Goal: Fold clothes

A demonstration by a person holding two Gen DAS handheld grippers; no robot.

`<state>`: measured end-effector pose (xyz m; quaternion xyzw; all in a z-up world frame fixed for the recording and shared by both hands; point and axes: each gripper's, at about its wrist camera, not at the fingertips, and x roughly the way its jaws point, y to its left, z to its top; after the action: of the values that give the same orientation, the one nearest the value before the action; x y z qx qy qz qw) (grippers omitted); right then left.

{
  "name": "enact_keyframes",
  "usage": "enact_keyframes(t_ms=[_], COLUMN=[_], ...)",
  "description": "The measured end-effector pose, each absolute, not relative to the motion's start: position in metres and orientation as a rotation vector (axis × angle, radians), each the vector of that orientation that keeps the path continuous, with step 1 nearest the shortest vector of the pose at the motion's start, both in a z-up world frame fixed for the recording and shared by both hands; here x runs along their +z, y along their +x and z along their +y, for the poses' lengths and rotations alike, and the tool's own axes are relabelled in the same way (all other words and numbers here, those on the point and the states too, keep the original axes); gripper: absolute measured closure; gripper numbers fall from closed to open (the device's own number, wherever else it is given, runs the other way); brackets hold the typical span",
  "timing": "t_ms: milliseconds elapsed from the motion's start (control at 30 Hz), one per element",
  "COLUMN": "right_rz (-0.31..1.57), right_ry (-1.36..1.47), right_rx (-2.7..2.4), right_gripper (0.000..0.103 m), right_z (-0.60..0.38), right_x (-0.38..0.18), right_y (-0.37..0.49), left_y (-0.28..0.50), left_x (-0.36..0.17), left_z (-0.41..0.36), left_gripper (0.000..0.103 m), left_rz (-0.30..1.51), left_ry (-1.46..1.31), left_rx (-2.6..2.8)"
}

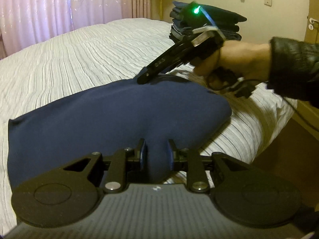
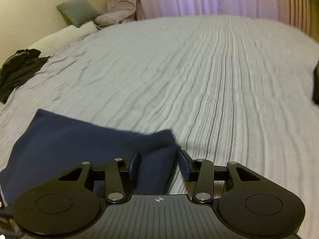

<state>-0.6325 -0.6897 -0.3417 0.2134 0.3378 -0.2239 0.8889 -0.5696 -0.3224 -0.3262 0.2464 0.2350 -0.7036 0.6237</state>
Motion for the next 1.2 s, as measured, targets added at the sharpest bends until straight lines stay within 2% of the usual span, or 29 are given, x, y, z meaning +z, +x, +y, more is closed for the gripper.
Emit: enact_keyframes(t_ms=[233, 433, 533, 633, 933, 1067, 1200], right_rz=[0.609, 0.557, 0.602, 0.72, 0.718, 0.686, 0.625], right_ry=[0.396, 0.328, 0.282, 0.295, 0.41, 0.447, 0.335], right_rx=[-0.577, -0.447, -0.355, -0.361, -0.434, -0.485, -0.462], right_gripper=[0.06, 0.06, 0.06, 0.06, 0.06, 0.06, 0.06], right_z=[-0.696, -0.646, -0.619, -0.625, -0.696, -0.703, -0.659], right_x=[-0.324, -0.286, -0.286, -0.312, -0.345, -0.333, -0.298], right_y=[-0.645, -0.668, -0.668, -0.655, -0.62, -0.626, -0.647], left_y=[-0.57, -0.56, -0.546, -0.533, -0.525, -0.507, -0.476], left_x=[-0.326, -0.308, -0.314, -0.326, -0.331, -0.317, -0.305], left_z=[-0.318, -0.297, -0.294, -0.294, -0.298, -0.295, -0.303], left_gripper=[0.082, 0.082, 0.082, 0.08, 0.079, 0.079, 0.08], left_rz=[0.535, 0.515, 0.546, 0.603, 0.606, 0.615, 0.59], left_ry=[0.554, 0.419, 0.438, 0.436, 0.432, 0.4, 0.435], left_rx=[-1.606, -1.571, -1.509, -1.484, -1.492, -1.486, -1.434])
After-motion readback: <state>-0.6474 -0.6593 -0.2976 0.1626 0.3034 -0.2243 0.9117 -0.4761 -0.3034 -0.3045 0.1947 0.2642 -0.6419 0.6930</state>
